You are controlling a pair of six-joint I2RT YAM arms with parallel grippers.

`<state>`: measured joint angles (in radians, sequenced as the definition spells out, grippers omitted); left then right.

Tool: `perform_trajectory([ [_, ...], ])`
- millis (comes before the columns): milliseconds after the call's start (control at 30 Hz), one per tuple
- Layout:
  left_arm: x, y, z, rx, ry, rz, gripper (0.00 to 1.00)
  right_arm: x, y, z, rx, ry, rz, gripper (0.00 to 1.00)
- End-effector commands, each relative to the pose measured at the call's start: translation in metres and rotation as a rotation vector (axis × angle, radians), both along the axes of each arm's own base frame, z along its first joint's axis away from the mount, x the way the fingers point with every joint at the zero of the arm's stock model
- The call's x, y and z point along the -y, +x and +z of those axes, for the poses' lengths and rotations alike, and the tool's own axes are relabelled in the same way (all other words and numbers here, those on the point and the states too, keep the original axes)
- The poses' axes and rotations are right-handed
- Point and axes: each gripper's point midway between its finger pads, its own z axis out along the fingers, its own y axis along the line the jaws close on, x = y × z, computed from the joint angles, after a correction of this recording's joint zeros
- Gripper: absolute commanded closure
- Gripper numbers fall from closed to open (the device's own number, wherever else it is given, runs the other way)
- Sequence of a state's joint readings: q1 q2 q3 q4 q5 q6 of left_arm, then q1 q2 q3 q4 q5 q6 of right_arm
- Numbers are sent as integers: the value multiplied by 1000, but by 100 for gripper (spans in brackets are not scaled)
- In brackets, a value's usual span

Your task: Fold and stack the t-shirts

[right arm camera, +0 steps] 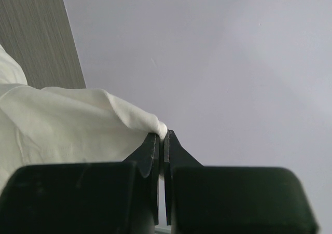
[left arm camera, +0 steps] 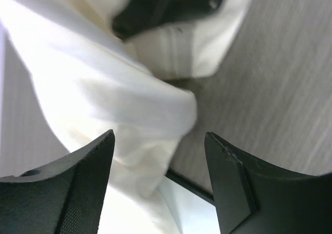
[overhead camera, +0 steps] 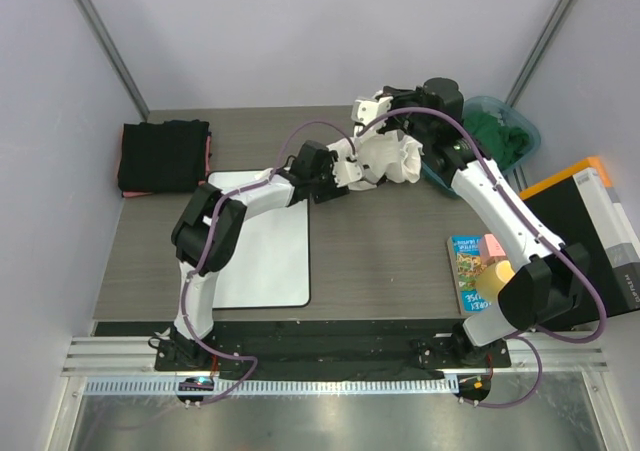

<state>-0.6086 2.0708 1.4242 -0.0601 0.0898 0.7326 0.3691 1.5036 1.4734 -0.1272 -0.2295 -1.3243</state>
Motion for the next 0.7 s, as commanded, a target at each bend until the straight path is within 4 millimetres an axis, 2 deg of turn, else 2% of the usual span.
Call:
perform_trajectory([
  [0, 21, 29, 31, 144, -98, 11, 28, 1, 6, 27, 69, 46, -18, 99],
  [100, 25, 35, 16, 145, -82, 4, 32, 1, 9, 25, 63, 44, -21, 99],
  [133, 27, 33, 6, 133, -74, -15, 33, 0, 11, 26, 65, 44, -22, 99],
  [233, 29, 33, -5, 142, -65, -39, 44, 1, 14, 26, 64, 42, -24, 99],
  [300, 30, 33, -12, 138, -57, -47, 68, 1, 16, 25, 60, 41, -25, 99],
  [333, 30, 33, -13, 136, -56, -44, 90, 2, 17, 24, 59, 39, -24, 99],
  [367, 30, 34, -12, 141, -59, -36, 100, 3, 17, 26, 63, 39, -24, 99],
  [433, 29, 34, -8, 146, -61, -31, 100, 5, 18, 25, 60, 38, -27, 99],
  [533, 23, 40, 15, 203, -73, 4, 100, 9, 18, 25, 62, 37, -34, 99],
  [567, 20, 46, 27, 247, -78, 31, 100, 10, 19, 24, 62, 40, -40, 99],
  [600, 19, 48, 48, 285, -98, 36, 100, 11, 19, 27, 71, 46, -44, 99],
  [667, 4, 57, 74, 344, -99, 92, 100, 14, 19, 26, 74, 52, -55, 99],
])
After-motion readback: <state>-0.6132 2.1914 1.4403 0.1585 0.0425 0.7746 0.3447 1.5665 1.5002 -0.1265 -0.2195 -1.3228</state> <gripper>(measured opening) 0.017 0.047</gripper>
